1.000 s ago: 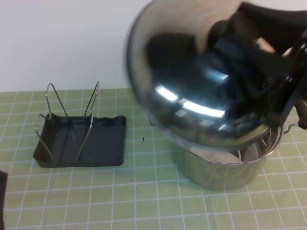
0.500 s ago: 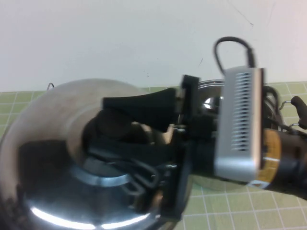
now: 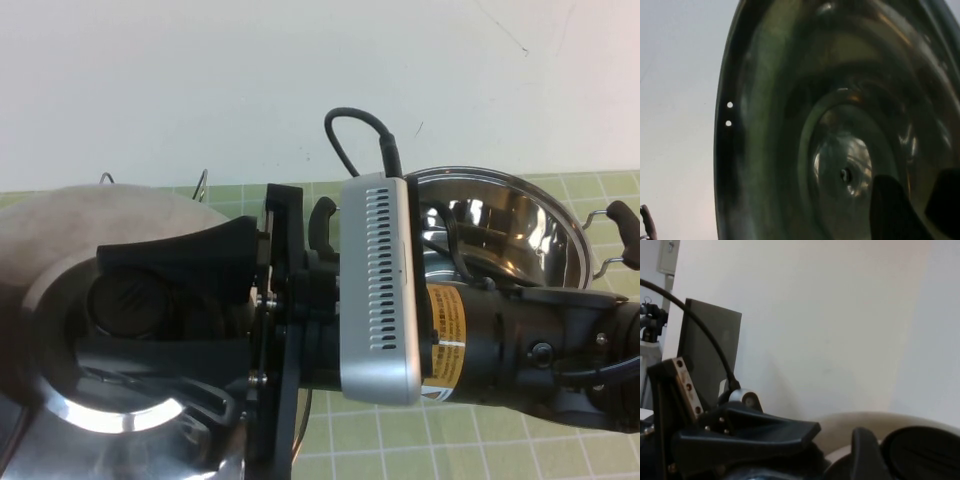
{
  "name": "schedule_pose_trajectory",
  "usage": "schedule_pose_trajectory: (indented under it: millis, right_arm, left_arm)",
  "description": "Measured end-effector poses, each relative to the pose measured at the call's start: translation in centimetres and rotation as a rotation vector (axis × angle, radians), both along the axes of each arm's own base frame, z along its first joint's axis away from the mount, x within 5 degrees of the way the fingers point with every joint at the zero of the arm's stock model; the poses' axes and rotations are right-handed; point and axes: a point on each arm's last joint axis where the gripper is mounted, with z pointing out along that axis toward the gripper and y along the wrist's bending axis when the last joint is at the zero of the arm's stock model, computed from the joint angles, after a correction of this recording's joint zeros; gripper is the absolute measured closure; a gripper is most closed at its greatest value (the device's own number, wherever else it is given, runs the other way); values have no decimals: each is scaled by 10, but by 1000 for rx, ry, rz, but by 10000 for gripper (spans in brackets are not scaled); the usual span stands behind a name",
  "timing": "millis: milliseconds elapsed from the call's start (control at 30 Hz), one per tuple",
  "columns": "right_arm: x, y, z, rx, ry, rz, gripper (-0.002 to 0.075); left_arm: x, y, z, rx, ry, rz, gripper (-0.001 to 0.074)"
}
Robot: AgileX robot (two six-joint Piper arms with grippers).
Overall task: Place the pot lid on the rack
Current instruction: Hand over the pot lid
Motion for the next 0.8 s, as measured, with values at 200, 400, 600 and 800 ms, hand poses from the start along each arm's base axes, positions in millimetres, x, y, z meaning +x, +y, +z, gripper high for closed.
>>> schedule_pose_trajectory:
  millis: [200,400,600,800]
  right_arm:
    - [1,1,-1,2,3,0,373]
    - [-1,1,1,19,-1,16,219]
    - [-2,2,26,79,-118,16,142]
    - [-16,-14,95,199,-384,-42,199]
  left_arm:
    - [0,0,0,1,1,2,566]
    - [0,0,-1,26,-6,12,566]
    - [0,1,9,35,-36,42,566]
    - [-3,6,53,228,-122,232,568]
